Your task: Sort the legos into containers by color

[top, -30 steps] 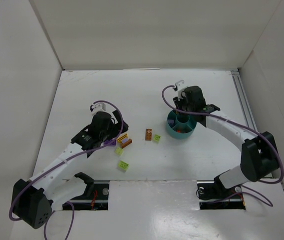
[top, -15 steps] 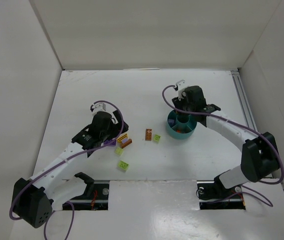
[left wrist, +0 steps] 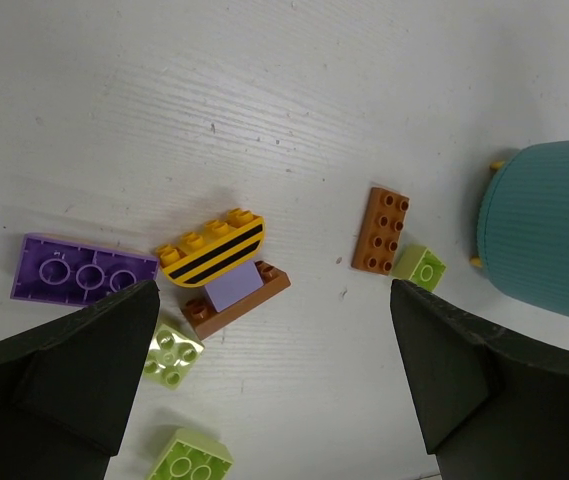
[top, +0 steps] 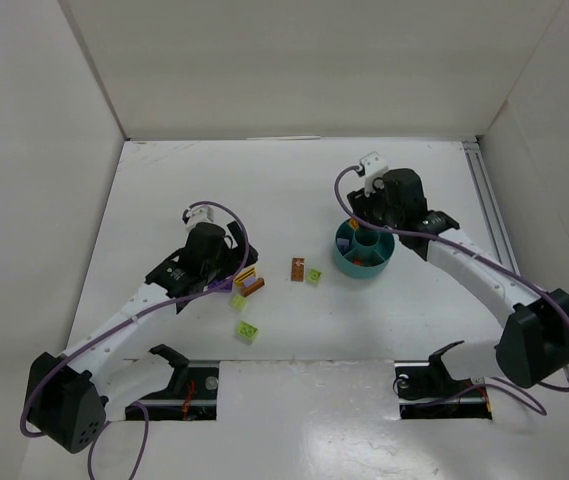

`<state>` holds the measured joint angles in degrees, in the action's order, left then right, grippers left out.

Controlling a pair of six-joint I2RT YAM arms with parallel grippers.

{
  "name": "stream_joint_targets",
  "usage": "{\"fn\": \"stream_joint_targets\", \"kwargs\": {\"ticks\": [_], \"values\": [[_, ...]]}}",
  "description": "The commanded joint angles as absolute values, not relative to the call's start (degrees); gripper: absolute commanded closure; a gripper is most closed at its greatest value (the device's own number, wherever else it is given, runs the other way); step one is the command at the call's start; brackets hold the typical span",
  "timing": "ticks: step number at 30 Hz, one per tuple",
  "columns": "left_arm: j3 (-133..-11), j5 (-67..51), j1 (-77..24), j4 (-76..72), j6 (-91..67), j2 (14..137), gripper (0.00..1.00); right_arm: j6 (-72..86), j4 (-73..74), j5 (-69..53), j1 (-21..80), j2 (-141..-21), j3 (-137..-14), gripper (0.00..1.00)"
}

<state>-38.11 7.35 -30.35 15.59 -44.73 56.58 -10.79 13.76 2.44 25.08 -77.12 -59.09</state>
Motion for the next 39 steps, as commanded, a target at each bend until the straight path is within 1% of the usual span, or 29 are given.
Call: {"fn": "stream_joint_targets", "kwargs": {"ticks": [1, 3, 4, 5, 6, 14, 23, 27, 28, 30, 31, 38, 39], "values": [[-39.7, 7.1, -30.1, 14.4, -43.4, 56.3, 0.00, -11.9, 13.0, 1.1, 24.6, -74.6, -58.9, 0.33], [-39.7, 7.1, -30.1, 14.4, -43.4, 56.3, 0.00, -12.6, 13.0, 0.1, 24.6, -72.6, -58.2, 0.30], [-39.7, 7.1, -30.1, 15.0, -43.4, 56.3, 0.00, -12.7, 13.0, 0.1, 24.6, -72.0, -58.2, 0.21], [-39.7, 7.1, -30.1, 15.0, -43.4, 56.9, 0.00, -13.3, 13.0, -0.5, 24.6, -70.4, -57.4, 0.14], [-39.7, 7.1, -30.1, 15.0, -43.4, 57.0, 0.00, -13.3, 13.0, -0.5, 24.6, -69.5, -56.3, 0.01], [-40.9, 7.7, -30.1, 15.0, -42.1, 62.5, 0.00, -14.5, 11.3, -2.8, 24.6, -59.4, -48.3, 0.01], [-44.6, 8.4, -30.8, 13.2, -33.1, 71.4, 0.00, -15.6, 14.9, -1.8, 24.6, -58.7, -46.1, 0.01], [-44.6, 8.4, -31.4, 12.7, -30.0, 75.0, 0.06, -16.6, 14.9, -3.1, 24.1, -59.2, -46.1, 0.01], [-45.2, 8.4, -31.4, 12.7, -30.0, 75.7, 0.06, -16.6, 14.9, -3.1, 24.1, -59.8, -46.1, 0.01], [-45.2, 7.8, -31.4, 12.0, -28.3, 77.4, 0.12, -17.2, 14.9, -3.8, 23.6, -60.4, -46.1, 0.01], [-45.2, 7.8, -31.4, 11.5, -28.3, 77.4, 0.12, -17.2, 14.9, -4.3, 23.6, -60.4, -46.1, 0.01], [-45.2, 7.0, -32.4, 10.9, -28.3, 78.8, 0.31, -17.1, 13.8, -5.0, 22.4, -63.7, -47.3, 0.01], [-44.7, 7.0, -32.4, 10.9, -28.3, 78.8, 0.33, -16.5, 13.8, -5.0, 21.7, -64.2, -47.3, 0.01]]}}
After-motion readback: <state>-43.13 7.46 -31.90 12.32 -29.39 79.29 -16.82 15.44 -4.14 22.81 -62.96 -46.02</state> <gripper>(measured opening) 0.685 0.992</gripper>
